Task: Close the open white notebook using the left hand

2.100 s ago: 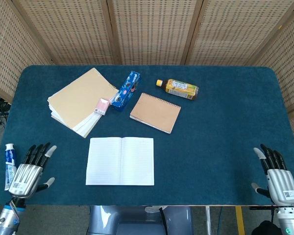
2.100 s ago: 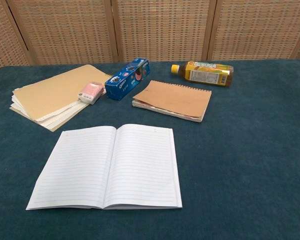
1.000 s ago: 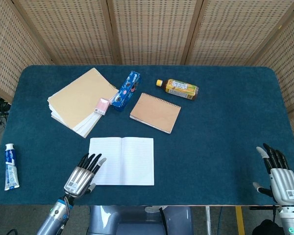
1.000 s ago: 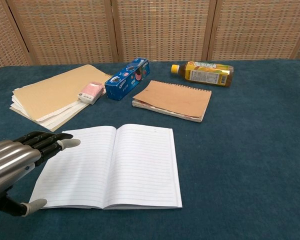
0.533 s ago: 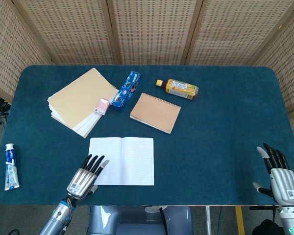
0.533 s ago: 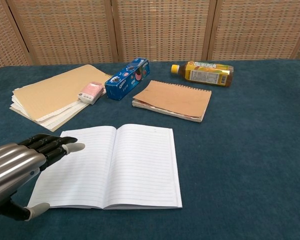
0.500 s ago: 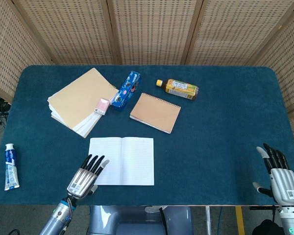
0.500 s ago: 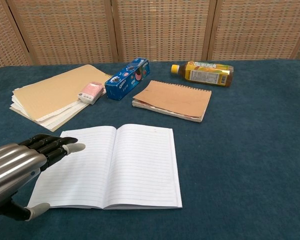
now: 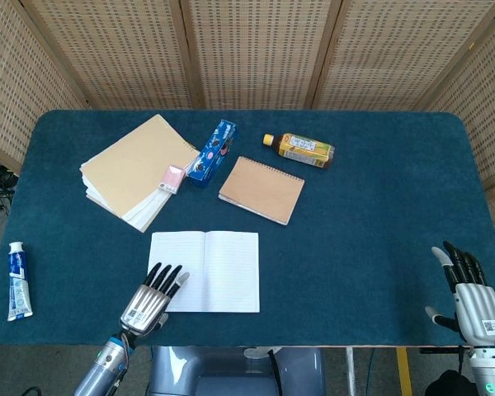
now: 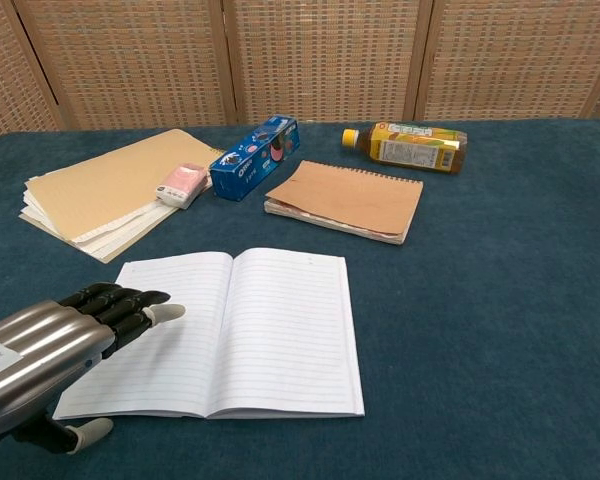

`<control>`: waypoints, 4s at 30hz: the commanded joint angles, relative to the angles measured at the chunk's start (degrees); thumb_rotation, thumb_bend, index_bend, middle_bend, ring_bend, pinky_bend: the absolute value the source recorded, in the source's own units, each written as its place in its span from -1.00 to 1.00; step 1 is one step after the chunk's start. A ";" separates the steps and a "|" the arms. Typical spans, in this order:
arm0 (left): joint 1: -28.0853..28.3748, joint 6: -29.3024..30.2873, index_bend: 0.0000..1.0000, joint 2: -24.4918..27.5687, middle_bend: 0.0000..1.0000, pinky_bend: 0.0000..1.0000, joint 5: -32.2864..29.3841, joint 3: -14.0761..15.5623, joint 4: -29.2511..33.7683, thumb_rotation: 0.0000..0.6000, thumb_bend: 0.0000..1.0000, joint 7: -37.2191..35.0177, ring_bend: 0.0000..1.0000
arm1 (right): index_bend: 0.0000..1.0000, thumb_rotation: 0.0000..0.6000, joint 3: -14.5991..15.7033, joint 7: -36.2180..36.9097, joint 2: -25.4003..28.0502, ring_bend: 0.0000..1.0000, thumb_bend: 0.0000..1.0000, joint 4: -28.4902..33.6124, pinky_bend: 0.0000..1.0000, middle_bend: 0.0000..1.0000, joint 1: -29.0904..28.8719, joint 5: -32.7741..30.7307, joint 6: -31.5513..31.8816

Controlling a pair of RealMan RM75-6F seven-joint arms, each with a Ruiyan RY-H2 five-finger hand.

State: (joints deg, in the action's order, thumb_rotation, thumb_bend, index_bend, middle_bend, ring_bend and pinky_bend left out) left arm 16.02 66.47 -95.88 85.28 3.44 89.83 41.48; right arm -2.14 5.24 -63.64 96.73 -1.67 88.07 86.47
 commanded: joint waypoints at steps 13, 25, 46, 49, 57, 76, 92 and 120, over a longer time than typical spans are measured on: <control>1.11 -0.22 -1.00 -0.68 -1.00 -1.00 -1.50 -0.50 -1.49 1.00 -0.40 0.16 -1.00 | -1.00 1.00 -0.07 0.23 0.09 -1.00 -0.77 0.06 -1.00 -1.00 0.02 -0.07 0.05; 1.51 0.00 -1.00 -1.65 -1.00 -1.00 -2.14 -0.22 -3.05 1.00 -0.40 0.14 -1.00 | -1.00 1.00 0.07 0.21 0.01 -1.00 -0.78 0.14 -1.00 -1.00 -0.02 0.08 -0.12; 2.67 5.60 -1.00 -2.44 -1.00 -1.00 5.39 -0.24 -4.91 1.00 0.06 -0.06 -1.00 | -1.00 1.00 0.09 0.14 -0.06 -1.00 -0.78 0.06 -1.00 -1.00 -0.07 -0.05 -0.29; 3.46 6.66 -1.00 -2.29 -1.00 -1.00 8.22 -0.07 -5.67 1.00 0.06 -1.29 -1.00 | -1.00 1.00 -0.06 0.42 0.05 -1.00 -0.78 0.11 -1.00 -1.00 -0.07 -0.36 -0.32; 4.87 9.36 -1.00 -2.65 -1.00 -1.00 13.10 -0.64 -6.65 1.00 0.06 -4.51 -1.00 | -1.00 1.00 -0.27 1.76 0.28 -1.00 -0.78 -0.02 -1.00 -1.00 0.11 -0.04 0.43; 8.38 8.72 -1.00 -5.50 -1.00 -1.00 15.26 -3.85 -8.68 1.00 0.05 -7.06 -1.00 | -1.00 1.00 -0.67 2.21 0.23 -1.00 -0.78 -0.26 -1.00 -1.00 0.32 -0.39 0.95; 11.10 6.97 -1.00 -10.35 -1.00 -1.00 15.17 -4.89 -10.63 1.00 -0.65 -6.26 -1.00 | -1.00 1.00 -1.01 3.71 0.64 -1.00 -0.78 -0.54 -1.00 -1.00 0.18 -1.28 0.32; -5.42 19.76 -1.00 21.83 -1.00 -1.00 3.68 0.74 4.69 1.00 -0.69 -20.34 -1.00 | -1.00 1.00 -0.36 -0.39 -0.38 -1.00 -0.78 0.22 -1.00 -1.00 0.51 0.94 1.72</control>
State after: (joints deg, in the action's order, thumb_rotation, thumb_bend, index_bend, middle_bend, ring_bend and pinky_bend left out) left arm 12.08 84.56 -75.69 89.54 3.66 94.30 23.68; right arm -2.53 4.95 -63.98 96.89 -1.13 88.98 88.25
